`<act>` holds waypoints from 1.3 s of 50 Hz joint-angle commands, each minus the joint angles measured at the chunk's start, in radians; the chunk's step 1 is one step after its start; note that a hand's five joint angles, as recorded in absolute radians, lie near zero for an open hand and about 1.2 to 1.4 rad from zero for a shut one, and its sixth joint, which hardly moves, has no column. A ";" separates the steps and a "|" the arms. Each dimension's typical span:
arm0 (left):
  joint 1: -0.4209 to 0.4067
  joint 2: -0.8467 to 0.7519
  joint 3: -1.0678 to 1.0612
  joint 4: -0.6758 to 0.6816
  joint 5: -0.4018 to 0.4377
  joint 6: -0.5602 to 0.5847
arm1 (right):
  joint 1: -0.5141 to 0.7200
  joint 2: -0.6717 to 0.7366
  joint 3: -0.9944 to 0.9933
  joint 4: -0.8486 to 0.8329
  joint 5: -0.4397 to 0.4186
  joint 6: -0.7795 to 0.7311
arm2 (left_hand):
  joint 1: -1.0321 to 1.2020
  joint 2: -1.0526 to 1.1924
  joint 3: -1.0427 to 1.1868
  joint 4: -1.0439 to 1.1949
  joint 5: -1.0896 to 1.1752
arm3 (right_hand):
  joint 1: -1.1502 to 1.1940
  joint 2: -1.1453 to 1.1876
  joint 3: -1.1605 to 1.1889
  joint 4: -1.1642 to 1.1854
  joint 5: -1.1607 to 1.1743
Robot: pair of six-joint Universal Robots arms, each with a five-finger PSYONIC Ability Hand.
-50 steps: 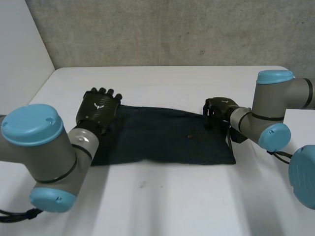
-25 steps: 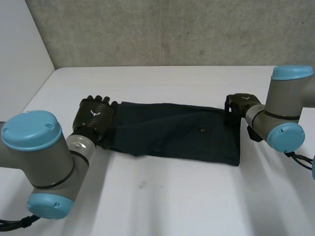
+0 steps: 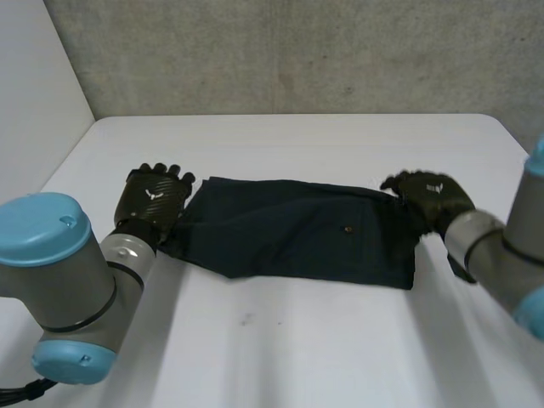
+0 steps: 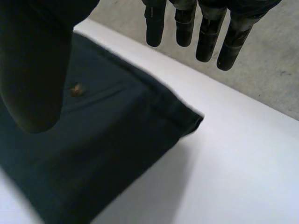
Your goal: Fold the shorts.
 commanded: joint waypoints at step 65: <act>0.019 -0.001 -0.006 0.017 0.001 -0.047 | 0.372 0.106 -0.091 -0.118 -0.295 -0.718 | -0.048 -0.025 -0.037 -0.025 -0.024 | 1.181 1.151 1.143 1.144 1.132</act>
